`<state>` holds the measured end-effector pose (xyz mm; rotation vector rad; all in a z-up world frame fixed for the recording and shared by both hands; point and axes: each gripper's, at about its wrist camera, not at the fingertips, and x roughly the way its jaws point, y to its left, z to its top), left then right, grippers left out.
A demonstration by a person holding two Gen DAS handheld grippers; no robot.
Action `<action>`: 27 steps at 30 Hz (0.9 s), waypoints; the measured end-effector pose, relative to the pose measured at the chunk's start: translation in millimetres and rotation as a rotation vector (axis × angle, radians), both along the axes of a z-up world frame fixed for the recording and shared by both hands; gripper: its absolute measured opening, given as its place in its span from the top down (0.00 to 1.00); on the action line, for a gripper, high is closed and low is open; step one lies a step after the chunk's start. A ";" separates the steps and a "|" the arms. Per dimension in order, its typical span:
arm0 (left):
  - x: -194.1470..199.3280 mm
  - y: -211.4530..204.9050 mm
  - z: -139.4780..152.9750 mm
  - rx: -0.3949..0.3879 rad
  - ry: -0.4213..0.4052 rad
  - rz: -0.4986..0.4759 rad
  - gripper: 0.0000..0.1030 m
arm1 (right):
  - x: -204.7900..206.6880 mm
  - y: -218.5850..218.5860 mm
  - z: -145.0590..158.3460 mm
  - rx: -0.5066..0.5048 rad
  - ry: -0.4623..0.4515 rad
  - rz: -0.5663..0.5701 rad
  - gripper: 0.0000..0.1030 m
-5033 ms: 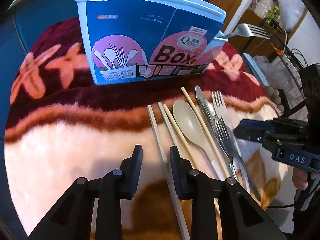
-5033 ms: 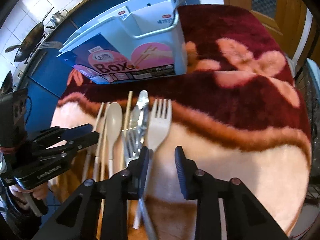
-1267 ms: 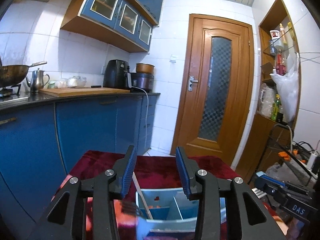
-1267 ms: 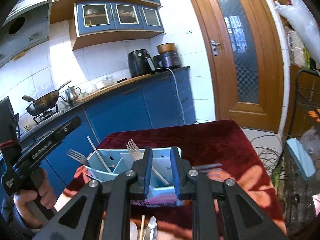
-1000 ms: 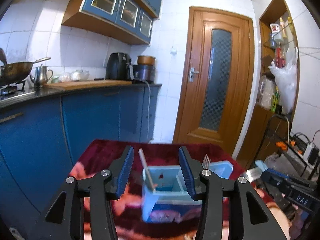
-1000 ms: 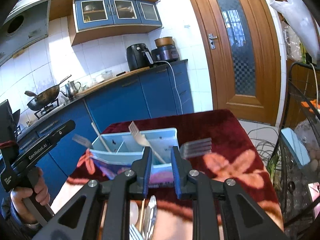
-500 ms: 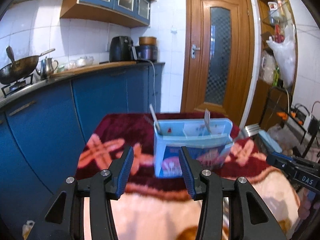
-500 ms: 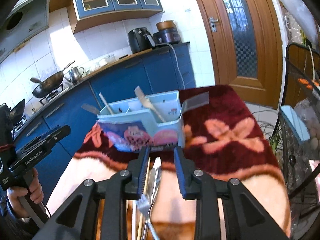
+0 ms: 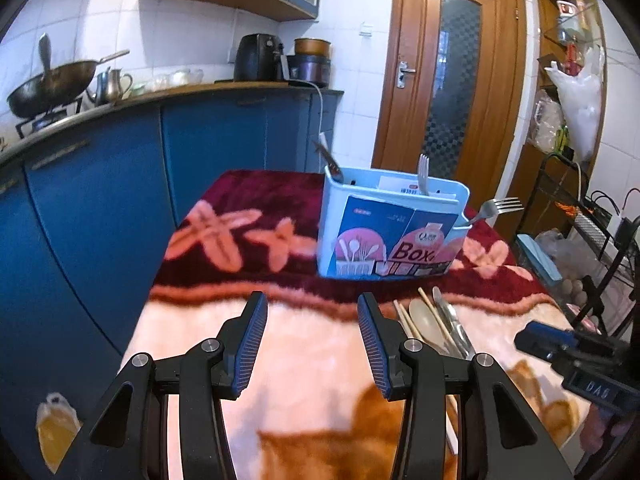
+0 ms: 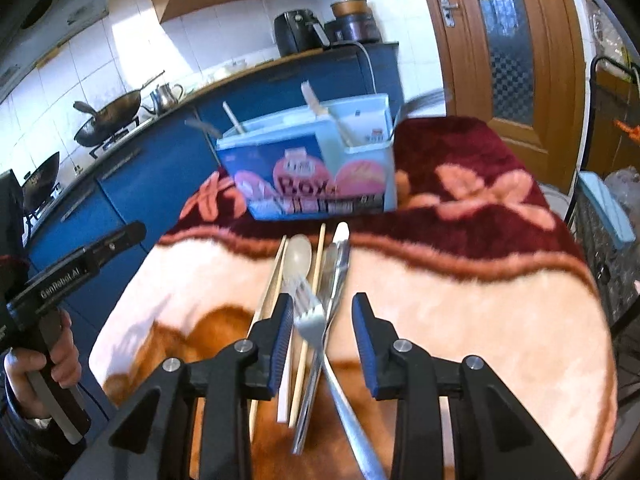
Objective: Organize utensils
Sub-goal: 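Withdraw both open tools back toward the remaining utensils, then grasp the metal knife with the right tool while the left tool approaches the utensils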
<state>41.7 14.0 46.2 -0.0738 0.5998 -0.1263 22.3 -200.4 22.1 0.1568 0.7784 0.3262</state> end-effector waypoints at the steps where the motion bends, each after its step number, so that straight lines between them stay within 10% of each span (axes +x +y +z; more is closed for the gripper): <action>1: -1.0 0.6 -1.1 -0.005 0.007 0.003 0.53 | -0.7 1.4 -3.1 -0.008 0.008 0.003 0.67; 15: -3.2 -4.3 -22.1 -0.042 0.088 -0.020 0.53 | 5.3 10.9 -29.7 -0.034 0.088 0.053 0.68; 19: 1.8 -9.5 -29.8 -0.053 0.122 -0.025 0.53 | 6.3 9.8 -33.2 -0.038 0.078 0.055 0.89; 27: 7.8 -20.7 -39.5 -0.047 0.161 -0.038 0.53 | 7.4 -8.7 -22.4 -0.001 0.002 -0.003 0.96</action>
